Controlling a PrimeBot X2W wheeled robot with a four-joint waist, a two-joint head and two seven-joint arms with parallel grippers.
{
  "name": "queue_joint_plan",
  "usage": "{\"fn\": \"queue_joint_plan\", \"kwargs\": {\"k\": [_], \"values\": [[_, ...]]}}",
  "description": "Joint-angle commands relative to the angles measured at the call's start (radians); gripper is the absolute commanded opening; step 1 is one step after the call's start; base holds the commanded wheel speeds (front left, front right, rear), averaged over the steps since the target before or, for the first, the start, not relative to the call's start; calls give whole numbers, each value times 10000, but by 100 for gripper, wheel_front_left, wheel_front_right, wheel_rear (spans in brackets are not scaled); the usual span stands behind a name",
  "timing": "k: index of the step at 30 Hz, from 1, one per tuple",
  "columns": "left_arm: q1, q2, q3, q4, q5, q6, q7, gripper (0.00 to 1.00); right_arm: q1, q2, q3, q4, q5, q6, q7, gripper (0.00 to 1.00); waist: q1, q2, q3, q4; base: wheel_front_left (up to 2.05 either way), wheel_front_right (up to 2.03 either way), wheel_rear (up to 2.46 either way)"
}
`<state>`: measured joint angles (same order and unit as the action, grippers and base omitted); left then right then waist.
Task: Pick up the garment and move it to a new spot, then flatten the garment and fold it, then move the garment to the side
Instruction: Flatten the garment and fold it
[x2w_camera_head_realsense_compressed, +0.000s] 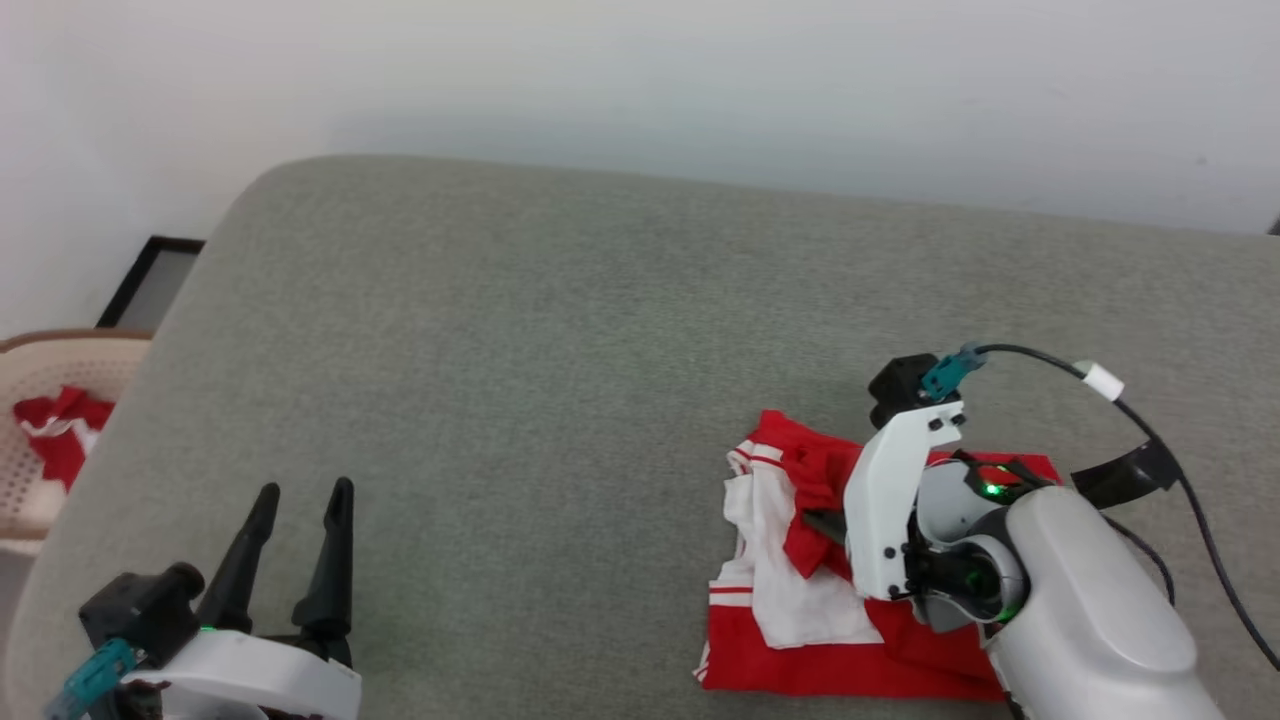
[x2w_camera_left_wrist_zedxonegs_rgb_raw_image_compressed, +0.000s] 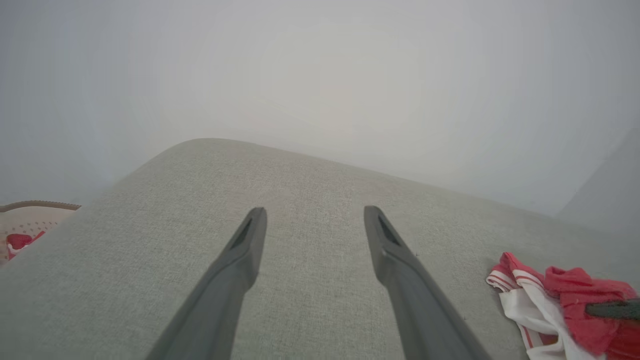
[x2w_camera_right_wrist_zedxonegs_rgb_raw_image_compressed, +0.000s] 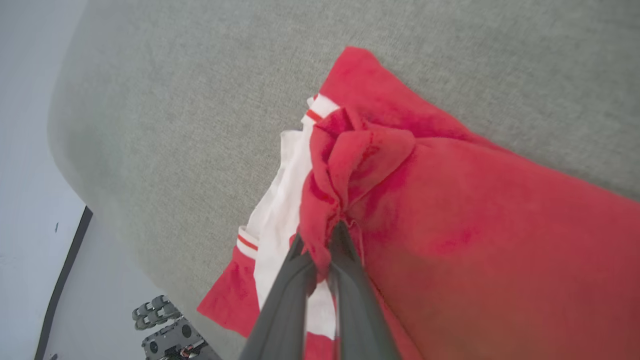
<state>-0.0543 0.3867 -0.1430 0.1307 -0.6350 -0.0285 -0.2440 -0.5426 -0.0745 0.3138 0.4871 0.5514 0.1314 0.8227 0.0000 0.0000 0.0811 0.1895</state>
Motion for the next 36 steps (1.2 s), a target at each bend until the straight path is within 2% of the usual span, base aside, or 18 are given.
{"fn": "queue_joint_plan", "kwargs": {"k": [1, 2, 3, 4, 5, 12, 17, 24, 30, 36], "values": [[-98, -25, -7, 53, 0, -61, -48, 100, -150, 70, 103, 236, 43, -17, -175, 0, 0, 0, 49, 147, 0, 0, 0], [-129, -45, -15, 106, -2, -86, -49, 100, -248, 102, 156, 472, 73, -17, -324, 4, 0, 0, 45, 158, 0, 0, 0], [-146, -49, -20, 164, 6, -87, -60, 100, -320, 122, 191, 699, 191, -17, -456, 22, 0, 0, 33, 155, 0, 0, 0], [-144, -48, -8, 209, 7, -79, -70, 100, -406, 147, 312, 850, 295, -17, -552, 68, 0, 0, 16, 130, 0, 0, 0], [-109, -43, 31, 234, -10, -73, -86, 100, -487, 164, 440, 959, 350, -17, -626, 100, 0, 0, -7, 78, 0, 0, 0], [308, 124, 416, 254, -63, 30, -132, 100, -807, -91, 981, 715, 1018, -17, -1181, 100, 0, 0, -255, -487, 0, 0, 0], [700, 275, 694, 116, -57, 112, -169, 100, -511, -901, 1165, -193, 1165, -17, -1909, 100, 0, 0, -487, -968, 0, 0, 0], [1207, 353, 914, -131, 129, 276, -188, 100, 265, -2229, 1016, -1481, 1254, -17, -4317, 100, 0, 0, -764, -1637, 0, 0, 0], [1463, 336, 1038, -195, 277, 265, -204, 100, 1165, -3178, 865, -2013, 828, -17, -6482, 100, 0, 0, -933, -2059, 0, 0, 0], [1629, 251, 1314, -54, 415, 174, -189, 100, 2091, -3859, 476, -2126, 515, -17, -8517, 100, 0, 0, -1084, -2334, 0, 0, 0]]}}
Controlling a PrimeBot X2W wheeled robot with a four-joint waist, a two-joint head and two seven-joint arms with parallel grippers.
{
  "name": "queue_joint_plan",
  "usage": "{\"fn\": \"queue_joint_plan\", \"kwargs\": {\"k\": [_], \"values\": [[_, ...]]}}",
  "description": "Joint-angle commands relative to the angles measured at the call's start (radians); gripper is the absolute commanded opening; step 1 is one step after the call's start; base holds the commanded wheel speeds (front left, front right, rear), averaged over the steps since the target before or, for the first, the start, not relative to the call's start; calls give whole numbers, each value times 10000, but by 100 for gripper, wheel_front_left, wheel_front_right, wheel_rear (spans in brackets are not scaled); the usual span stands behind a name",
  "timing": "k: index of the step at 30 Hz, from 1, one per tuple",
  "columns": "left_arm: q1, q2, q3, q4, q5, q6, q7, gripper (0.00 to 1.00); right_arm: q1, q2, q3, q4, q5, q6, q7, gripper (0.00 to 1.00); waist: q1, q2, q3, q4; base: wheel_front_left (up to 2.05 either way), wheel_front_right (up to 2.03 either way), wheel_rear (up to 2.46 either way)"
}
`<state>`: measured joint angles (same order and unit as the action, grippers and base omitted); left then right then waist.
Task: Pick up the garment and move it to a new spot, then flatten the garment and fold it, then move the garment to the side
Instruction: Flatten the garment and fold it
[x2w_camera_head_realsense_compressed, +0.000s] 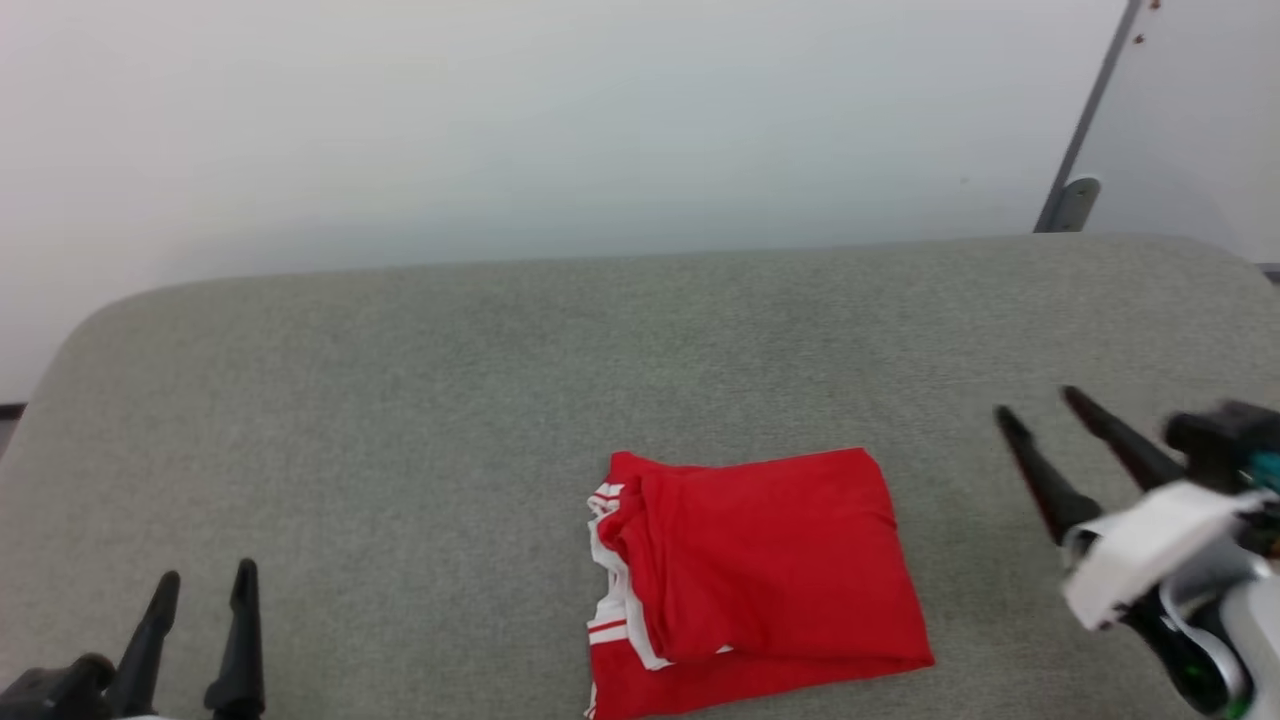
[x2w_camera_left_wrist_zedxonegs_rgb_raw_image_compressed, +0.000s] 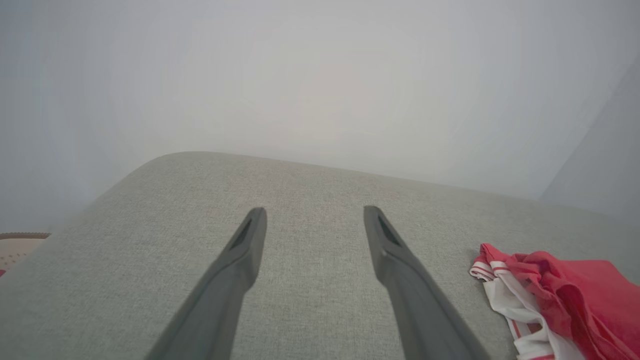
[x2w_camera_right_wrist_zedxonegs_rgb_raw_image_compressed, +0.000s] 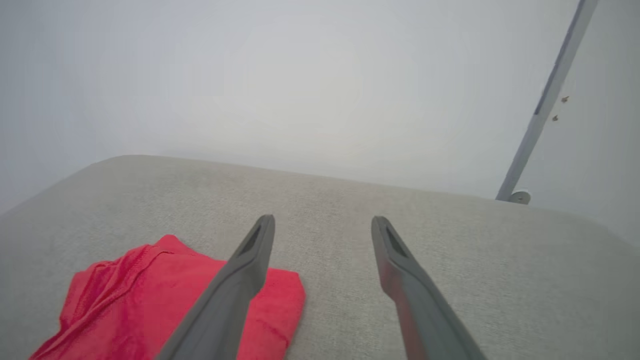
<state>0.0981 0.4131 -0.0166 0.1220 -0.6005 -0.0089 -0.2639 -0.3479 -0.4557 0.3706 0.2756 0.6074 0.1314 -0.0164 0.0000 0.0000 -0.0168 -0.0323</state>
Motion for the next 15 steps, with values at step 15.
{"fn": "queue_joint_plan", "kwargs": {"k": [15], "values": [[462, -247, 977, 192, 578, -633, 6, 100, 1864, 117, -1775, 331, -457, -17, -1909, 100, 0, 0, -369, -414, 0, 0, 0]]}}
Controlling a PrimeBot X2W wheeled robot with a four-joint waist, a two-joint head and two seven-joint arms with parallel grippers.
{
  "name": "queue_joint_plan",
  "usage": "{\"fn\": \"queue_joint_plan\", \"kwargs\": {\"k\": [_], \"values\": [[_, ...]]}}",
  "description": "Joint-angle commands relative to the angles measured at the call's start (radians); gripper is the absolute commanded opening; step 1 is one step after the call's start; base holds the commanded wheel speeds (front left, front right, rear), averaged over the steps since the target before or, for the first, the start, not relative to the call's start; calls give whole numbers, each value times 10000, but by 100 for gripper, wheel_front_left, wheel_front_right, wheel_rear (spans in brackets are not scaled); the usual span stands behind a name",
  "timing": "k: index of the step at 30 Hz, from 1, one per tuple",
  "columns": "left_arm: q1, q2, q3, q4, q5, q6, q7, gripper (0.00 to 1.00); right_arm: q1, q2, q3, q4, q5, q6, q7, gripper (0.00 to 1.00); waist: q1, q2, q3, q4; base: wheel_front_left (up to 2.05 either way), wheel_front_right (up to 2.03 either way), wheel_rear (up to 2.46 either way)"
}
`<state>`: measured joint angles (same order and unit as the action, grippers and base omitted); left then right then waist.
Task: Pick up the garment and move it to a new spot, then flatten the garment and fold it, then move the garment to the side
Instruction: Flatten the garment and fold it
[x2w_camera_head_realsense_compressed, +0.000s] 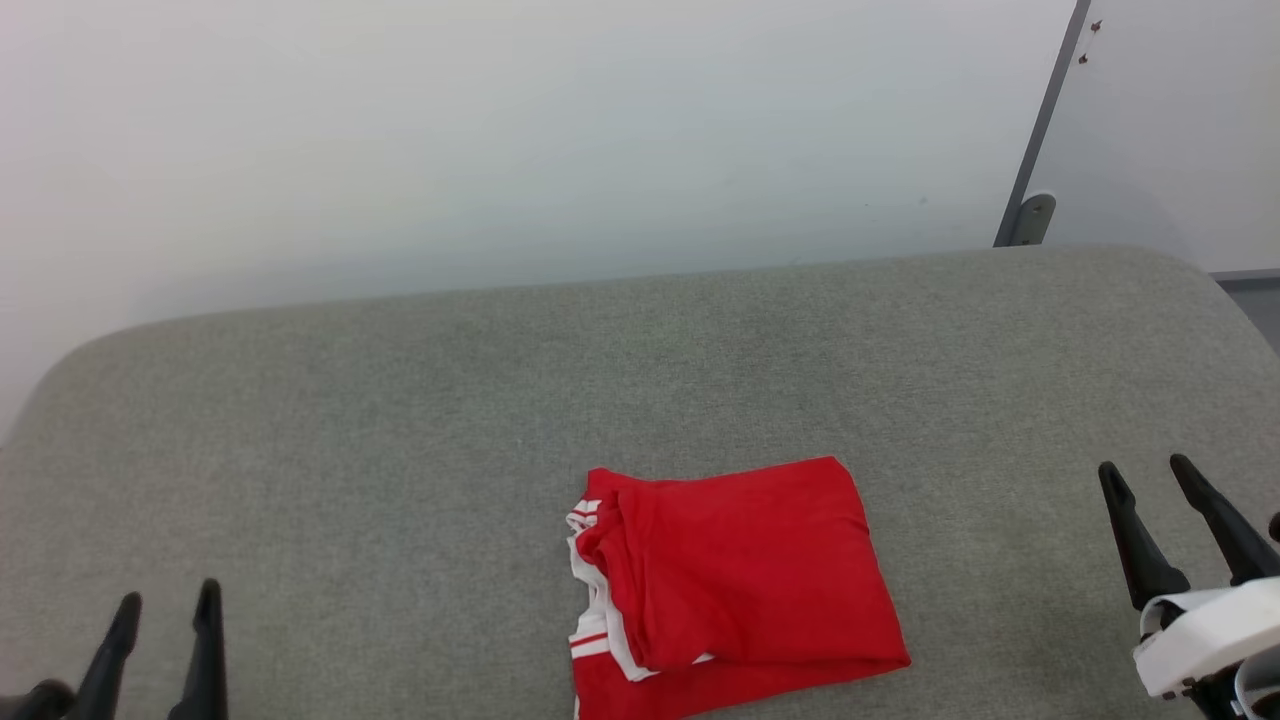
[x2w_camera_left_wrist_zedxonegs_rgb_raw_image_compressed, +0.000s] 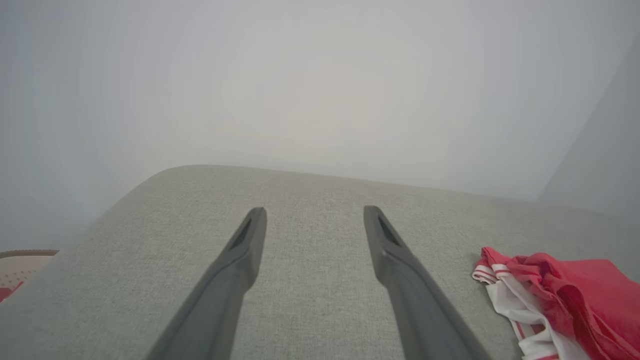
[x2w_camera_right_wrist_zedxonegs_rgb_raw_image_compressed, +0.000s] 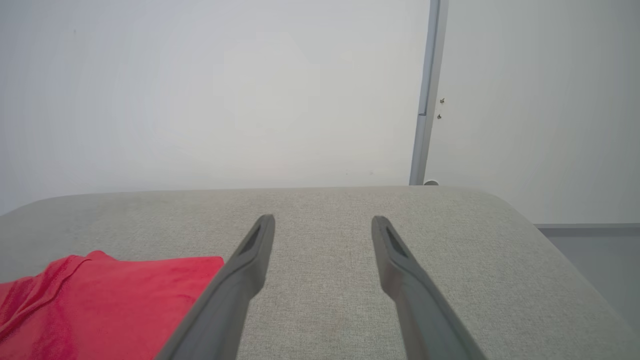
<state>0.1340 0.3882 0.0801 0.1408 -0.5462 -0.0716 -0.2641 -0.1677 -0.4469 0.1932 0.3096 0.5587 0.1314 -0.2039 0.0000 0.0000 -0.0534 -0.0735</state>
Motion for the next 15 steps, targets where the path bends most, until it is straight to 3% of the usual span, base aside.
{"fn": "queue_joint_plan", "kwargs": {"k": [1, 15], "values": [[131, -22, 88, 5, 24, -44, 8, 100, 145, 69, -95, -20, -7, -17, -75, 100, 0, 0, -15, -3, 0, 0, 0], [577, 42, 687, 137, -447, -521, 7, 100, 830, 327, -594, -55, -124, -17, -143, 100, 0, 0, -276, 85, 0, 0, 0]]}}
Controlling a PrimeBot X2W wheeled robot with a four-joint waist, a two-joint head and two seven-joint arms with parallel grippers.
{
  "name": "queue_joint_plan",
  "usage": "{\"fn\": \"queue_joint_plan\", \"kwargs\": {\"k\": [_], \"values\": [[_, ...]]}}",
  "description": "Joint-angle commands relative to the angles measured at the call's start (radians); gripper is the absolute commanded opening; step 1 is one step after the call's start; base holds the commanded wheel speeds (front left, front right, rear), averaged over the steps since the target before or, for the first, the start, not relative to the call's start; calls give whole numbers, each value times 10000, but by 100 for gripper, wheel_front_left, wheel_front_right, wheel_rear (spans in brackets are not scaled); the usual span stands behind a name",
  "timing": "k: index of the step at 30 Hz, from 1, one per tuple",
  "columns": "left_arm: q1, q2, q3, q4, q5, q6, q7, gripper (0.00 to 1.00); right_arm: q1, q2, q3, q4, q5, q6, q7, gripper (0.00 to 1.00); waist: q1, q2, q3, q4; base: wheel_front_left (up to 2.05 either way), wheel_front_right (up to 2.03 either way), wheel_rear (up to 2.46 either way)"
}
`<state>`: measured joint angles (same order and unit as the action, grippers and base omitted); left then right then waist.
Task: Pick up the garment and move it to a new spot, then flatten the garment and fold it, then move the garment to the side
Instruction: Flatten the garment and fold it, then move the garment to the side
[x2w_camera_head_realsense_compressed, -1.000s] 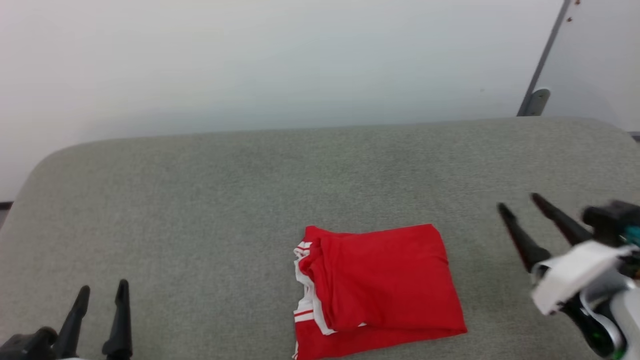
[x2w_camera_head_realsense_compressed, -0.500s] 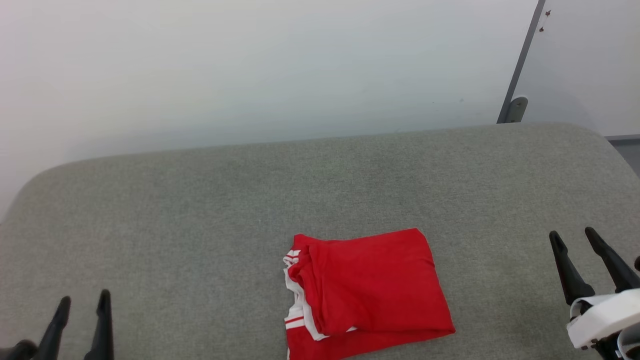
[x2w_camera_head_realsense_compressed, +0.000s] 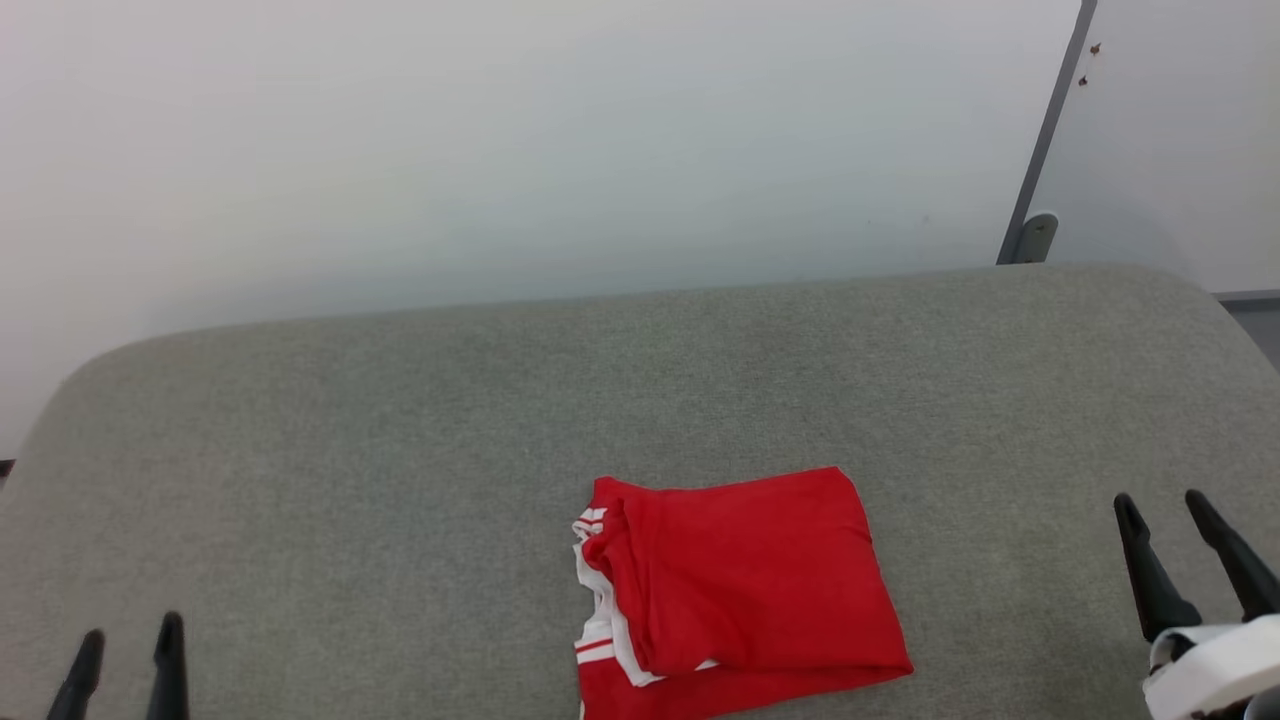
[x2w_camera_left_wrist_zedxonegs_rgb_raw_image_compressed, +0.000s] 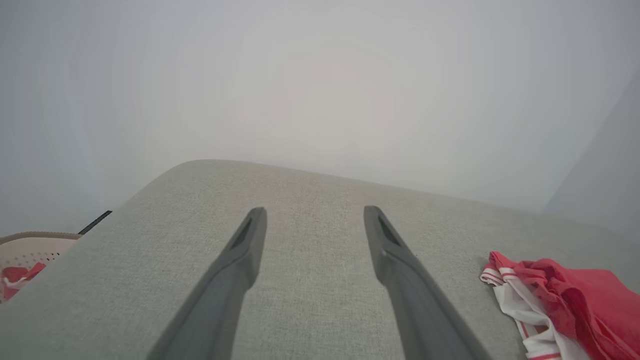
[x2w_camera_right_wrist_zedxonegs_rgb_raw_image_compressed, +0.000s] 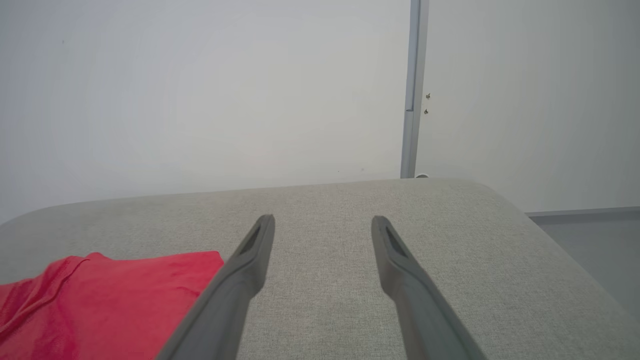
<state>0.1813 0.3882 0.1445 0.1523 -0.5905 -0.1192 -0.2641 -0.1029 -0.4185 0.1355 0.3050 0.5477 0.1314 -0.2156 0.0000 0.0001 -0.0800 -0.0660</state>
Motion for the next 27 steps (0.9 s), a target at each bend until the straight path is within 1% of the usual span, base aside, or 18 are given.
{"fn": "queue_joint_plan", "kwargs": {"k": [1, 8, 14, 20, 24, 27], "values": [[123, 41, 67, 46, -47, -57, 7, 100, 196, 55, -32, -8, -1, -17, -12, 100, 0, -1, -27, 22, 0, 0, 0], [243, -29, 145, 83, -105, -95, 7, 100, 290, 106, -134, -58, 69, -17, 115, 100, 0, -1, -101, 122, 0, 0, 0], [151, -72, 33, 160, -164, -102, 7, 100, 195, 189, 115, -64, 201, -17, 407, 100, 0, -1, -70, 373, 0, 0, 0], [63, 22, -139, 241, -282, -101, 113, 100, -181, 376, 756, 167, 340, -17, 1113, 100, 0, -1, 74, 892, 0, 0, 0], [18, 6, -262, 263, -358, -100, 202, 100, -510, 562, 1196, 565, 450, -17, 1626, 100, 0, -1, 221, 1313, 0, 0, 0], [-57, -13, -360, 280, -416, -99, 277, 100, -792, 695, 1310, 987, 497, -17, 1969, 100, 0, -1, 343, 1663, 0, 0, 0]]}}
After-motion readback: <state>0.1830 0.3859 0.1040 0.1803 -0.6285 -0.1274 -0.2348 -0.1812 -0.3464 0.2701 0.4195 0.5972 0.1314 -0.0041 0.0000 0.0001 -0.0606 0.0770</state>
